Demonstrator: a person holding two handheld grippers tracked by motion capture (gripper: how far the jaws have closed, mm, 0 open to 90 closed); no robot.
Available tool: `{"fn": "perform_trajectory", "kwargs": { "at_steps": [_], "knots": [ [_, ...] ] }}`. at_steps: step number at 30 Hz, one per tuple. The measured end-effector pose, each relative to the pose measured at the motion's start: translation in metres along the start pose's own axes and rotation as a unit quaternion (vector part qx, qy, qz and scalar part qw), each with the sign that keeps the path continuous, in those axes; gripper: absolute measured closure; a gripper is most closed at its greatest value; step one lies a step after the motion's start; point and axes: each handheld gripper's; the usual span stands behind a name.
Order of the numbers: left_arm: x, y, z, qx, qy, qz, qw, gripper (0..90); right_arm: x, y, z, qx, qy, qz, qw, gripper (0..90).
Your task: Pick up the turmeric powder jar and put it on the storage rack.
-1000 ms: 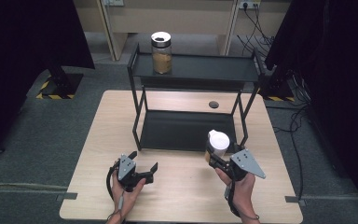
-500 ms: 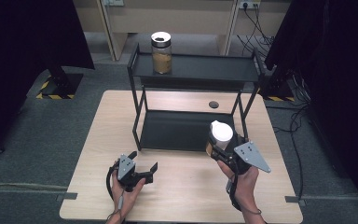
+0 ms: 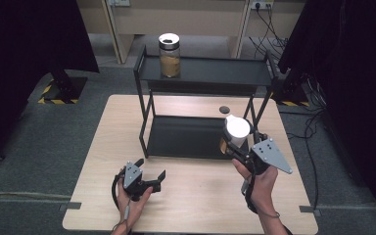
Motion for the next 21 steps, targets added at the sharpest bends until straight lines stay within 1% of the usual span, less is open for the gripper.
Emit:
{"fn": "perform_trajectory", "kwargs": {
  "at_steps": [13, 15, 18, 21],
  "knots": [
    [0.000, 0.000, -0.001, -0.003, -0.001, 0.001, 1.0000, 1.3, 0.009, 0.023, -0.002, -0.010, -0.004, 0.015, 0.9998, 31.1],
    [0.000, 0.000, -0.001, -0.002, -0.001, 0.001, 1.0000, 1.3, 0.010, 0.026, -0.001, -0.010, -0.003, 0.017, 0.9998, 31.1],
    [0.000, 0.000, -0.001, -0.001, -0.002, 0.000, 1.0000, 1.3, 0.012, 0.029, 0.001, 0.000, -0.002, 0.016, 0.9999, 31.1],
    [0.000, 0.000, -0.001, -0.001, -0.001, 0.000, 1.0000, 1.3, 0.014, 0.033, 0.001, -0.001, -0.005, 0.015, 0.9999, 31.1]
  ]
}}
Point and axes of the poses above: each handheld gripper's, and its own axes: x roughly forward along the jaws, y roughly out of its top, z roughly to its right, and after that the axes turned 6 degrees about -y, right-handed
